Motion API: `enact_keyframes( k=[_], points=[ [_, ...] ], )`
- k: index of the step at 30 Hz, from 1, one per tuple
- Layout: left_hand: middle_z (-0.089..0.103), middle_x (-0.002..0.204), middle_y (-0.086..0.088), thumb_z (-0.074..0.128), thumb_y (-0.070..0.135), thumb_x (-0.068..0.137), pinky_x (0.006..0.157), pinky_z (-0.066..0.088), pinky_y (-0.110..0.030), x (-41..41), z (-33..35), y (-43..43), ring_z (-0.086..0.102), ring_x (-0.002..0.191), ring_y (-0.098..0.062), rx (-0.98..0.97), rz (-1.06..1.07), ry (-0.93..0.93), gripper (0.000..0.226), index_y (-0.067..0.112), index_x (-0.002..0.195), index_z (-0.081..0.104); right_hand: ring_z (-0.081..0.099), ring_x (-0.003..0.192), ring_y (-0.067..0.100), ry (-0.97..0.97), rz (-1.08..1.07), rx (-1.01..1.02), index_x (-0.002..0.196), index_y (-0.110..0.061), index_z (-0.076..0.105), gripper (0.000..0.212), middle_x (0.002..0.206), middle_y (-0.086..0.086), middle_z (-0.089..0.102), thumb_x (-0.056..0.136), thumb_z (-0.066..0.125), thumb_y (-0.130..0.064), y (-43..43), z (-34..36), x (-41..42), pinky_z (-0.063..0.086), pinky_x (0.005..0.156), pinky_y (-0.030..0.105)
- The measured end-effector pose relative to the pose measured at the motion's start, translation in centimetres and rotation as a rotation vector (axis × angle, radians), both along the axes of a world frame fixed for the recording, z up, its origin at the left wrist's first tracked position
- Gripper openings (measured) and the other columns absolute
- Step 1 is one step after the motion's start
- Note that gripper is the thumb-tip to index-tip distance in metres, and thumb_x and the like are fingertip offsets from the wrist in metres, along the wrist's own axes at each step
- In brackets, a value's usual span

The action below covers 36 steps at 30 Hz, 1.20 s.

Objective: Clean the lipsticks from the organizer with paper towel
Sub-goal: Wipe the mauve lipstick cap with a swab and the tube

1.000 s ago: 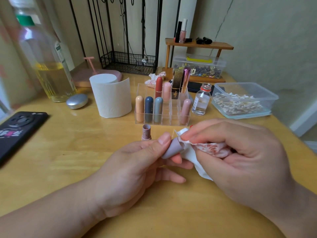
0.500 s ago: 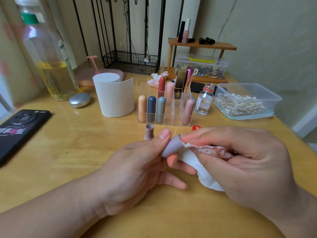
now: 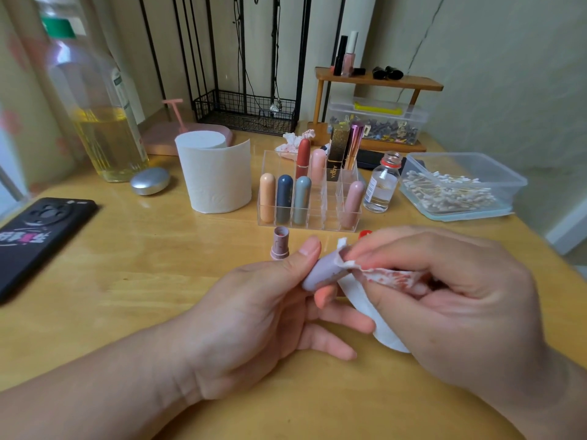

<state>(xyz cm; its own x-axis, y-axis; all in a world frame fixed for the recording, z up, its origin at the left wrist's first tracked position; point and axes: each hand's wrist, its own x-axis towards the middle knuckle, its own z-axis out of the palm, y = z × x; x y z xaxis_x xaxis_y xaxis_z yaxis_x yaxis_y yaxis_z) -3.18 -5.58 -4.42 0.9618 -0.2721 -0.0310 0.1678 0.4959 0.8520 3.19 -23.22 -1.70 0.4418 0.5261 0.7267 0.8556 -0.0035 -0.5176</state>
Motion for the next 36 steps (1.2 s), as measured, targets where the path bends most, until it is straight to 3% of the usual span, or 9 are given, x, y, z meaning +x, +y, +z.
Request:
enact_keyframes(
  k=[7,10,15,18,22,26,28,33,36],
  points=[
    [0.059,0.095,-0.022,0.037,0.046,0.099,0.079,0.054,-0.042,0.1,0.4,0.3,0.066,0.095,-0.029,0.044,-0.034,-0.013,0.055,0.004,0.109,0.071,0.068,0.082,-0.003,-0.026,0.105,-0.160,0.082,-0.004,0.069,0.016,0.093,0.000,0.074,0.073,0.076,0.006,-0.4,1.1,1.1,0.048,0.071,0.010],
    [0.060,0.079,-0.010,0.040,0.044,0.098,0.077,0.054,-0.042,0.0,0.3,0.4,0.066,0.090,-0.026,0.066,0.012,-0.034,0.051,0.007,0.096,0.075,0.065,0.079,-0.007,-0.023,0.129,-0.214,0.074,0.001,0.062,0.019,0.089,-0.004,0.073,0.073,0.081,0.007,-0.1,0.8,0.9,0.044,0.068,0.006],
    [0.066,0.086,-0.016,0.048,0.044,0.098,0.079,0.052,-0.043,-0.1,-0.6,0.4,0.062,0.083,-0.029,0.317,0.109,-0.164,0.061,-0.016,0.101,0.061,0.071,0.063,0.020,0.302,0.218,-0.175,0.069,-0.003,0.056,0.026,0.065,0.004,0.068,0.077,0.076,0.013,0.0,0.7,0.6,0.053,0.059,0.023],
    [0.064,0.094,-0.018,0.048,0.042,0.095,0.076,0.051,-0.040,-0.4,-0.7,0.1,0.061,0.083,-0.034,0.500,0.235,-0.324,0.050,-0.005,0.096,0.065,0.071,0.060,0.026,0.587,0.228,-0.067,0.066,-0.005,0.059,0.027,0.066,0.014,0.070,0.073,0.077,0.014,-0.1,1.0,0.2,0.056,0.057,0.029],
    [0.052,0.077,-0.017,0.055,0.052,0.088,0.058,0.048,-0.033,-0.5,0.2,0.4,0.052,0.064,-0.023,0.533,0.266,-0.267,0.048,0.006,0.075,0.065,0.070,0.064,0.009,0.364,0.141,-0.015,0.065,-0.011,0.058,0.027,0.074,-0.005,0.074,0.068,0.082,0.000,-0.1,1.2,0.0,0.053,0.059,0.018],
    [0.046,0.058,-0.009,0.041,0.061,0.095,0.040,0.035,-0.022,-0.9,1.9,1.2,0.040,0.042,-0.014,0.127,-0.229,0.140,0.062,0.006,0.073,0.061,0.056,0.049,0.021,0.120,0.108,-0.084,0.059,-0.001,0.054,0.029,0.069,0.005,0.070,0.073,0.079,0.002,-0.2,1.4,-0.1,0.045,0.044,0.029],
    [0.036,0.059,-0.002,0.047,0.058,0.095,0.036,0.029,-0.016,-1.0,2.0,1.1,0.031,0.040,-0.010,0.045,-0.252,0.179,0.051,0.011,0.076,0.056,0.051,0.048,0.020,0.075,0.110,-0.095,0.059,-0.001,0.052,0.031,0.066,0.007,0.067,0.075,0.077,0.003,-0.3,1.3,-0.1,0.042,0.043,0.029],
    [0.032,0.058,0.005,0.055,0.053,0.086,0.038,0.026,-0.018,-2.0,2.4,-0.5,0.026,0.046,-0.010,0.420,0.079,-0.035,0.038,0.020,0.069,0.053,0.056,0.054,0.021,0.548,0.189,-0.101,0.061,-0.020,0.047,0.036,0.060,0.006,0.063,0.076,0.078,-0.009,-0.6,1.4,0.2,0.043,0.050,0.029],
    [0.049,0.065,0.013,0.050,0.061,0.089,0.052,0.039,-0.022,-1.6,1.3,0.6,0.048,0.058,-0.006,1.069,0.340,-0.394,0.036,0.026,0.080,0.053,0.044,0.053,0.012,0.764,0.295,-0.127,0.058,-0.022,0.046,0.040,0.054,0.007,0.047,0.068,0.083,-0.011,-0.9,2.1,0.9,0.035,0.050,0.018]
  ],
)
